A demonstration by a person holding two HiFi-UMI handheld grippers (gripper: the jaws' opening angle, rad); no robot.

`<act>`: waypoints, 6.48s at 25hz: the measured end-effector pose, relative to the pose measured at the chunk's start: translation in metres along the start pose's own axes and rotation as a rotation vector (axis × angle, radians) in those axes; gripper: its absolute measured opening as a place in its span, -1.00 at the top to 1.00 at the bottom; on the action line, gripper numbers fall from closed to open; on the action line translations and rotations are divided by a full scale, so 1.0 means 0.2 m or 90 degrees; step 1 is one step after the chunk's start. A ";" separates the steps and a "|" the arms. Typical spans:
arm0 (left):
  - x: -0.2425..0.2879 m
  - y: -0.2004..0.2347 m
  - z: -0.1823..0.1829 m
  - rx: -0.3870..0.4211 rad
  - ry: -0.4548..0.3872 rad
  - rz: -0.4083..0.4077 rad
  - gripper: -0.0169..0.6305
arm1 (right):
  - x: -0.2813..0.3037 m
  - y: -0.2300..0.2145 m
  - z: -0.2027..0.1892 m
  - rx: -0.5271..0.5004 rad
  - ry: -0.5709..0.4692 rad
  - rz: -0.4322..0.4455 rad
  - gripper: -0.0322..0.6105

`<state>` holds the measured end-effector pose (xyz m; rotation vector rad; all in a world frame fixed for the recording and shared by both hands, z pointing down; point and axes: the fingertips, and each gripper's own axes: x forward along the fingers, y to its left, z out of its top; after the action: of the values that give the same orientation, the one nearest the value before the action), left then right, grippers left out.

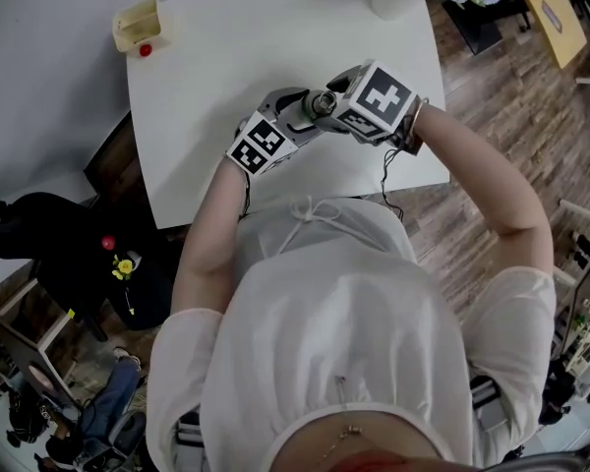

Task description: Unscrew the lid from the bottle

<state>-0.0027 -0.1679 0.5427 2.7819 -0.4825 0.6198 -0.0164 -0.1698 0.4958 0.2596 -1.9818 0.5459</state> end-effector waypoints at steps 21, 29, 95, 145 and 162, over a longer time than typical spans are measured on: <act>0.01 -0.01 0.01 -0.002 -0.003 0.001 -0.08 | 0.05 -0.02 -0.03 -0.026 0.048 0.030 0.14; 0.01 0.00 -0.01 -0.002 -0.009 0.001 -0.08 | 0.07 0.00 -0.03 -0.254 0.155 0.086 0.14; 0.01 0.01 -0.01 -0.027 -0.010 -0.003 -0.09 | 0.06 0.07 -0.07 -0.617 0.180 0.084 0.16; 0.01 0.00 0.00 -0.037 -0.014 -0.008 -0.09 | 0.07 0.09 -0.04 -0.492 0.170 0.100 0.14; 0.00 0.01 -0.01 -0.042 -0.008 -0.005 -0.09 | 0.05 0.10 -0.04 -0.552 0.169 0.104 0.14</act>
<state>-0.0028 -0.1687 0.5448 2.7262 -0.4845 0.5737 -0.0233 -0.1481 0.5011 -0.4908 -1.8055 -0.2029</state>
